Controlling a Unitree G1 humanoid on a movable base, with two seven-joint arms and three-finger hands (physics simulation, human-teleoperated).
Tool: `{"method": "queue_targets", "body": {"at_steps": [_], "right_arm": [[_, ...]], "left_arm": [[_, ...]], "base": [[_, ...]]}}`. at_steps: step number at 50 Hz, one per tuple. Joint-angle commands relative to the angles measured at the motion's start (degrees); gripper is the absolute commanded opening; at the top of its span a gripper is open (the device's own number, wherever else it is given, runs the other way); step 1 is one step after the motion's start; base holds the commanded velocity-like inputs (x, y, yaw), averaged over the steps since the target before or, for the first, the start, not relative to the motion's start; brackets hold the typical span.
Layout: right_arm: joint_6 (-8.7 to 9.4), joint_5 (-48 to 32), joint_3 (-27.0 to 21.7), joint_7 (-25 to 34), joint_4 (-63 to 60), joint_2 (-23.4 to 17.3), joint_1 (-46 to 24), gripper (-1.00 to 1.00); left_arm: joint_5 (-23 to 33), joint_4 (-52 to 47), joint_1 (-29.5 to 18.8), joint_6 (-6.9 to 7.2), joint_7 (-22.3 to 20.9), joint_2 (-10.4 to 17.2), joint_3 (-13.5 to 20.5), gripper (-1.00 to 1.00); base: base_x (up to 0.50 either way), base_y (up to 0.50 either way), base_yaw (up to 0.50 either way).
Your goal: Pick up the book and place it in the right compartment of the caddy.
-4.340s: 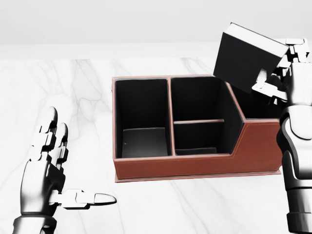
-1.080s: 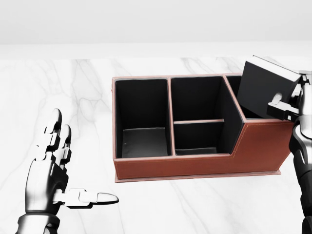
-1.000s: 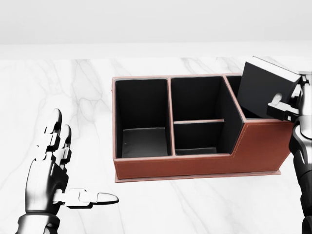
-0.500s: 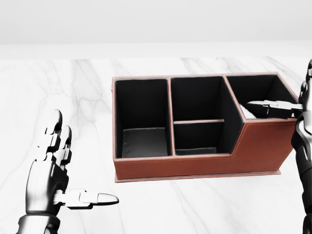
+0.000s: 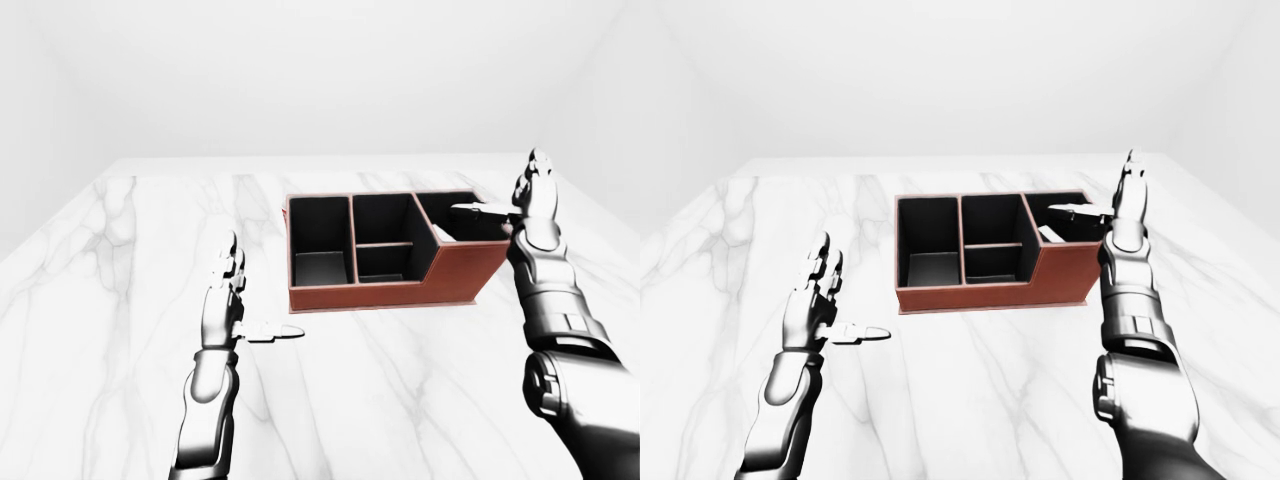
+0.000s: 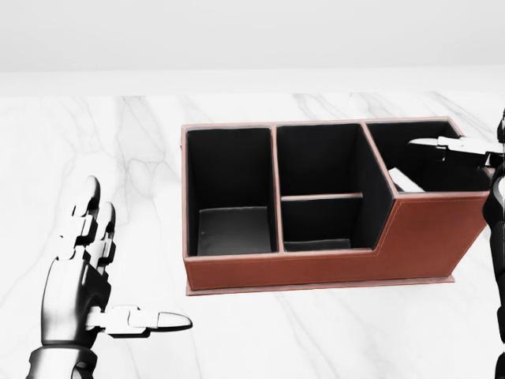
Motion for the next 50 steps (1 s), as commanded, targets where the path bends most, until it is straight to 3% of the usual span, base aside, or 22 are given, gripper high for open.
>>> {"method": "queue_targets", "body": {"at_steps": [1, 42, 50], "right_arm": [[7.72, 1.02, -1.43, 0.05, -17.51, -0.17, 2.79, 1.00], [7.78, 4.08, -6.41, -1.42, -70.08, 2.10, 13.77, 1.00], [7.78, 5.86, -8.08, -2.04, -82.20, 0.94, 12.90, 1.00]], "left_arm": [[-0.05, -0.46, 0.00, 0.00, 0.03, 0.00, 0.01, 1.00], [-0.41, -2.06, 0.93, 0.00, -0.12, -0.04, 0.33, 1.00], [-0.30, -3.51, 1.89, 0.00, -0.11, -0.20, 0.03, 1.00]], "base": [[0.00, 0.00, 0.00], [0.00, 0.00, 0.00], [0.00, 0.00, 0.00]]}}
